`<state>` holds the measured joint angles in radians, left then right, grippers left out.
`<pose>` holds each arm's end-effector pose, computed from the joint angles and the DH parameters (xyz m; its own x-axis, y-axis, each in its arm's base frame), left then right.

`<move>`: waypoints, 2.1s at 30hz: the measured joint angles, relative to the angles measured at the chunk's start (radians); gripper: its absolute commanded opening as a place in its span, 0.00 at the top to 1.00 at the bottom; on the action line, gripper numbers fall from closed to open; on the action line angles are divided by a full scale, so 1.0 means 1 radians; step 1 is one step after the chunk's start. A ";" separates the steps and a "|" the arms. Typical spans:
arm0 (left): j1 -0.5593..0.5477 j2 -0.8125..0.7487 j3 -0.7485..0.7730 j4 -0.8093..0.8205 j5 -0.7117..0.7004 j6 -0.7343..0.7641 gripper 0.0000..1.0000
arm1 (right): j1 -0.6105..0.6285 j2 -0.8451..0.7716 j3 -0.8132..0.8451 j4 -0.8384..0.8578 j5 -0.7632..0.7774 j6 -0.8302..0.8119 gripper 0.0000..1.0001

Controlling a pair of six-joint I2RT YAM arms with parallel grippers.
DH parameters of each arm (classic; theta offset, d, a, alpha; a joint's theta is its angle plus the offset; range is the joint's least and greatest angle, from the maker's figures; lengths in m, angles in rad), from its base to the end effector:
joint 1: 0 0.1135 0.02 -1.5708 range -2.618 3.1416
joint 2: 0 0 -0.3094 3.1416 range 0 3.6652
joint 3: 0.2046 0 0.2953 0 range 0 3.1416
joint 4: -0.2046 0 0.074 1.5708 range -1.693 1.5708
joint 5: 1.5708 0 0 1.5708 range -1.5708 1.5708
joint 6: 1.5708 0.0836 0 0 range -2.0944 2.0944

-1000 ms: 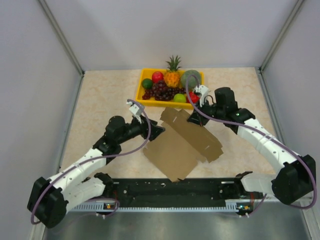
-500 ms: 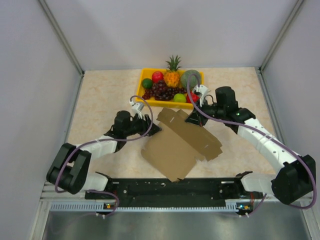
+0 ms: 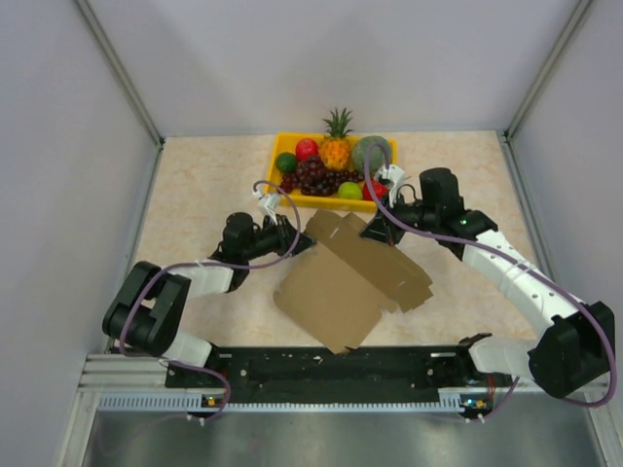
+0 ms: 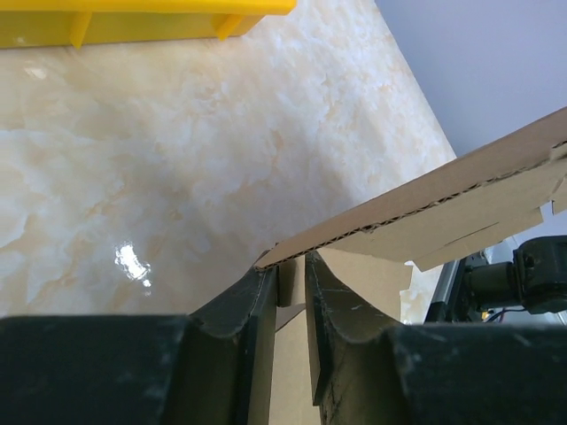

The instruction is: Fold the paper box

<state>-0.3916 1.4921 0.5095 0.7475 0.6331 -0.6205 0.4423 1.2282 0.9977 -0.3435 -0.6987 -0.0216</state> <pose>0.2986 -0.1768 0.1817 -0.6633 -0.2332 -0.7111 0.5578 0.4793 -0.6776 0.2727 0.1886 0.3223 -0.4730 -0.2423 -0.8471 -0.8263 0.4557 0.3311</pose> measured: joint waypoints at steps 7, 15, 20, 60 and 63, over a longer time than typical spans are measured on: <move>-0.015 -0.091 -0.001 -0.104 -0.059 0.051 0.83 | 0.000 0.000 0.013 0.001 -0.003 0.001 1.00; -0.115 -0.169 -0.003 -0.197 -0.240 0.115 0.76 | -0.001 0.000 0.013 -0.005 0.005 0.034 1.00; -0.133 -0.193 -0.021 -0.201 -0.302 0.130 0.83 | -0.001 0.000 0.013 -0.003 0.018 0.047 1.00; -0.171 -0.473 -0.077 -0.257 -0.362 0.184 0.48 | 0.105 0.026 -0.038 0.037 0.289 0.059 1.00; -0.088 -0.452 -0.048 -0.316 -0.374 0.161 0.57 | 0.111 0.026 -0.038 0.036 0.301 0.055 1.00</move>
<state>-0.4793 1.0405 0.4618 0.4313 0.2588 -0.4591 0.5533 1.2545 0.9600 -0.3073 -0.3973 0.0330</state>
